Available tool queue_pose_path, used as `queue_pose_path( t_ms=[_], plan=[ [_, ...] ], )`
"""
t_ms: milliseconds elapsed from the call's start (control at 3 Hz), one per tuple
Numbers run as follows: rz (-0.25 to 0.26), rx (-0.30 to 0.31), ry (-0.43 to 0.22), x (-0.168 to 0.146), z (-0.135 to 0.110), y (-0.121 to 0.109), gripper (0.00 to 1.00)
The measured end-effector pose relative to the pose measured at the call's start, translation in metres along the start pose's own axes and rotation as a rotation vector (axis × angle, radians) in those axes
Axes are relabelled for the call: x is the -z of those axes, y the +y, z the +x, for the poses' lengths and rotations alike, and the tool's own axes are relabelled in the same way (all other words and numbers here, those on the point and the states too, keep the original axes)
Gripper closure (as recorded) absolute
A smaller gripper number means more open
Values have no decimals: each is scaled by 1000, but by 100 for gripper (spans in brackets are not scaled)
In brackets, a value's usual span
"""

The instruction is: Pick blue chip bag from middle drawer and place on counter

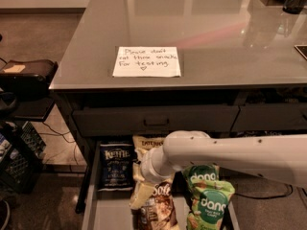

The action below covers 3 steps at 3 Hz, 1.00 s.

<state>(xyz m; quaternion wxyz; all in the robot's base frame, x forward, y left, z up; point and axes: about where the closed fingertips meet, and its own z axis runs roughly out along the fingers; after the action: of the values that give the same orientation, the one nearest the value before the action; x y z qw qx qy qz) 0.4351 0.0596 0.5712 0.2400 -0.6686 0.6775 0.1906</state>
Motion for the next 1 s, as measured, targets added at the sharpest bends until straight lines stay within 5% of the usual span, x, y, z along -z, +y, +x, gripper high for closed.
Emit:
queue_pose_path(
  t_ms=[1000],
  plan=[
    [25,126,-15,-127,-43,-28,0]
  ],
)
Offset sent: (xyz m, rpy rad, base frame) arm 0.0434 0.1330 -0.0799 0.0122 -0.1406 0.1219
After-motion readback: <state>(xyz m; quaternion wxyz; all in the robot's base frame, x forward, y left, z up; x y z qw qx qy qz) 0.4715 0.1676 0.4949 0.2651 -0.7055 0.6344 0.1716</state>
